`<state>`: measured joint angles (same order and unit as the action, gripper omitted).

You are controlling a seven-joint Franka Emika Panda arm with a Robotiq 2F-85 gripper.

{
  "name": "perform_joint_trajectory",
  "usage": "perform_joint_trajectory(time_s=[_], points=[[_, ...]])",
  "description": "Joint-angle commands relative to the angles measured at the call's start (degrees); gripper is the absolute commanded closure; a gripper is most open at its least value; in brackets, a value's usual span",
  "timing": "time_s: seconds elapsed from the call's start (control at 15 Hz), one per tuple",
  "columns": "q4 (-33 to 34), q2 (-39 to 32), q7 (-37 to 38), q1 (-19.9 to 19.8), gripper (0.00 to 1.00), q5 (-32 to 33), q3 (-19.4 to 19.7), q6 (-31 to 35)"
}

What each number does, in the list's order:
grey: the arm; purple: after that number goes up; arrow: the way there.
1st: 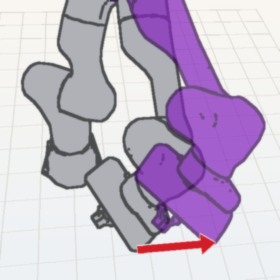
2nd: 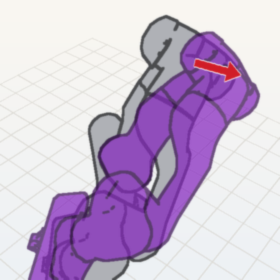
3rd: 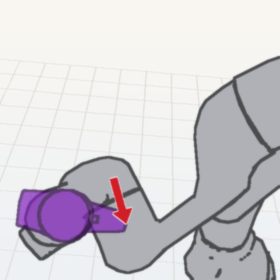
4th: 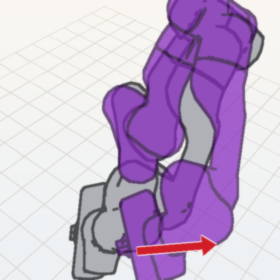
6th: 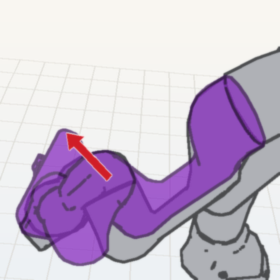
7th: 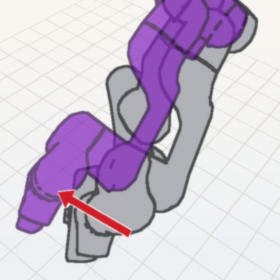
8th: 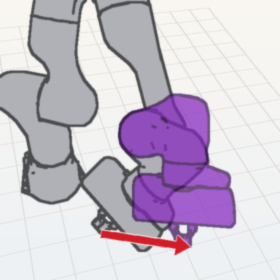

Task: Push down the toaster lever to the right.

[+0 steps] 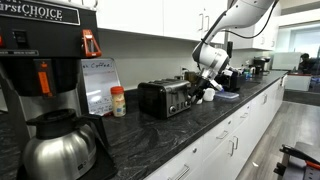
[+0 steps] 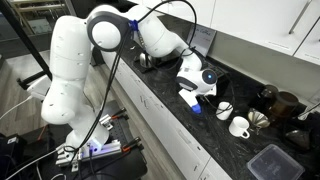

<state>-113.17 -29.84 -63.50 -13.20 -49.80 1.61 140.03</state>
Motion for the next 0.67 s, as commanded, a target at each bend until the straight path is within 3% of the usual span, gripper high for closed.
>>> perform_joint_trajectory(time_s=[0.0,0.6], points=[[-0.6,0.4,-0.4,-0.7,0.0,0.4,-0.9,1.8],[0.1,-0.7,-1.4,-1.1,0.0,0.1,-1.2,3.7]])
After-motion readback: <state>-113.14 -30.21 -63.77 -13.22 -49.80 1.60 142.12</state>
